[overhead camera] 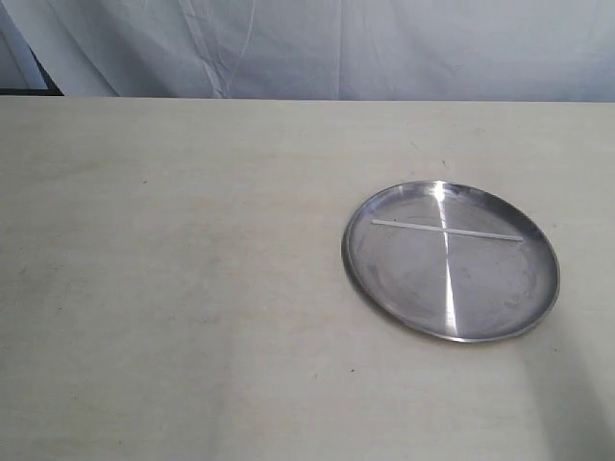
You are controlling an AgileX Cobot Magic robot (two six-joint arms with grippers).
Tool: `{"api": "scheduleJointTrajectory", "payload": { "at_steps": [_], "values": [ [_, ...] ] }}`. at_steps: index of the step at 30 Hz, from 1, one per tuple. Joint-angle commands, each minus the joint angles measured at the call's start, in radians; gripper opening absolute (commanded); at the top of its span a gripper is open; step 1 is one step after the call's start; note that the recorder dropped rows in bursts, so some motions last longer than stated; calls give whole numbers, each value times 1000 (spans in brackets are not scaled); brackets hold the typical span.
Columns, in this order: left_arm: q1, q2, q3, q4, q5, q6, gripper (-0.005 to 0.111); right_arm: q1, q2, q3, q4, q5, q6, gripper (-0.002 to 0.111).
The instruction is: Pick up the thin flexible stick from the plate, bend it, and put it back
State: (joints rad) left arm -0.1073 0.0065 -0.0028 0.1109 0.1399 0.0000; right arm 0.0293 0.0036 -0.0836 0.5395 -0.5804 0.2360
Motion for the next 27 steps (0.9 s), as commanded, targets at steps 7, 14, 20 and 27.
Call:
{"api": "scheduleJointTrajectory", "payload": {
  "at_steps": [7,14,20,27],
  "values": [
    [-5,-7,3,6,-7,0,0,-6,422,-390,-268,-107,-117,0],
    [-5,-7,3,6,-7,0,0,1,874,-815,-569,833,-158,0],
    [-5,-7,3,9,-7,0,0,1,1198,-1015,-614,1187,-365,0],
    [-5,-7,0,-636,-232,-339,0,1,1599,-1122,-252,1472,-859,0]
  ]
}}
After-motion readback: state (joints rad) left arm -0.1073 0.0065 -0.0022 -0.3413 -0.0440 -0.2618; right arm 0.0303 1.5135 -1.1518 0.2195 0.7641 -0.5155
